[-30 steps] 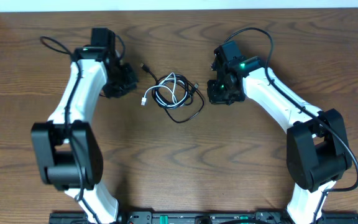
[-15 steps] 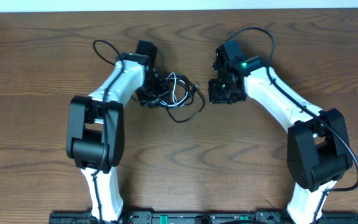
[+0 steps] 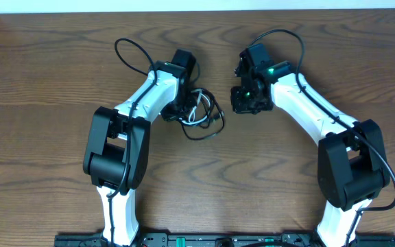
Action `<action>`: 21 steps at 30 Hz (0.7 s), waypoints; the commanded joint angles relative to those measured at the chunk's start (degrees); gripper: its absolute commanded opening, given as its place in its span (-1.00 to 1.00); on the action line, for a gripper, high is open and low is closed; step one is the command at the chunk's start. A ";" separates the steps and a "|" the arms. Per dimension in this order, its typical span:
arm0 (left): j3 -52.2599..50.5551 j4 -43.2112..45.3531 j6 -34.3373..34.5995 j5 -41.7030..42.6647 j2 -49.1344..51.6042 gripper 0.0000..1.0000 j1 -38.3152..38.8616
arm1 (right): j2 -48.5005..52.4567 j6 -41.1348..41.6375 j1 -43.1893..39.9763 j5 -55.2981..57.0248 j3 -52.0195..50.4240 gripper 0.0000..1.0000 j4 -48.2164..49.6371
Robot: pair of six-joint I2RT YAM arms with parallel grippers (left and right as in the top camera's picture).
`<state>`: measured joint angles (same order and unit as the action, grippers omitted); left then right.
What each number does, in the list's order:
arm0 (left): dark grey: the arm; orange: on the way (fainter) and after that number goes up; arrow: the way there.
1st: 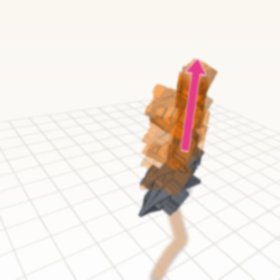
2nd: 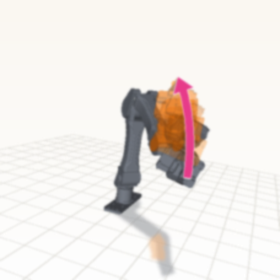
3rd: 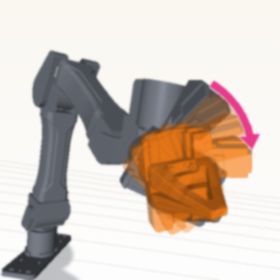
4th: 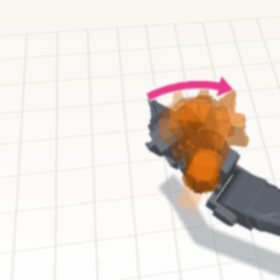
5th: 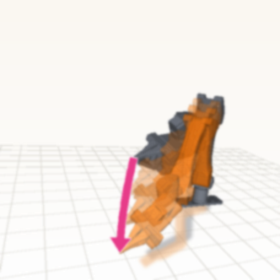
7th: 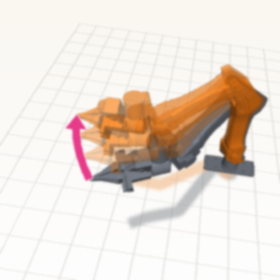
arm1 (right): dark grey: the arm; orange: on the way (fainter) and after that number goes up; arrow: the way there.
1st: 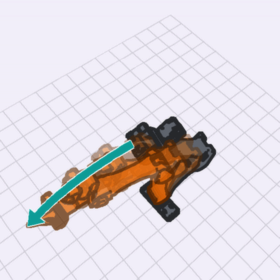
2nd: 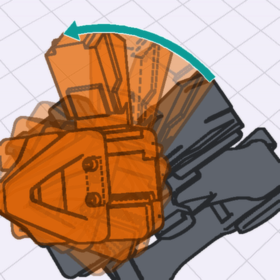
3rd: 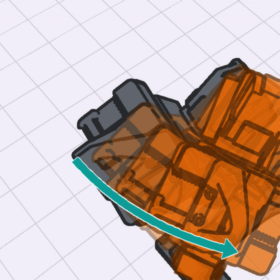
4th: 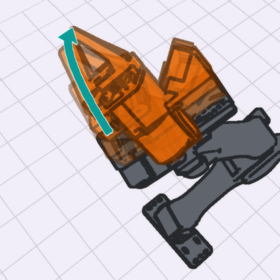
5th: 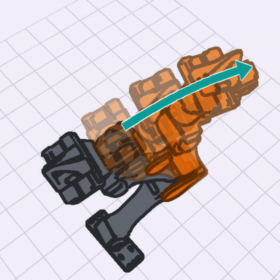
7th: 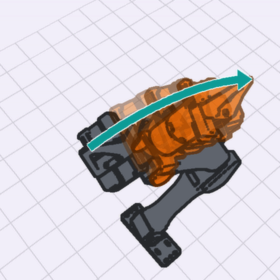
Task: Untangle cables
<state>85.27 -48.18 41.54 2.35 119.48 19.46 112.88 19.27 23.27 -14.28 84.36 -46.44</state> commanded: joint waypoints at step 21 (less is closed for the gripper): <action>1.31 3.76 -20.76 23.23 -34.49 -0.85 -0.15 | -24.37 -9.92 -6.29 -28.00 0.04 -0.10 7.65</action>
<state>86.17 -45.30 26.92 15.38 84.60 19.51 87.68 7.29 15.64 -39.81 84.33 -38.81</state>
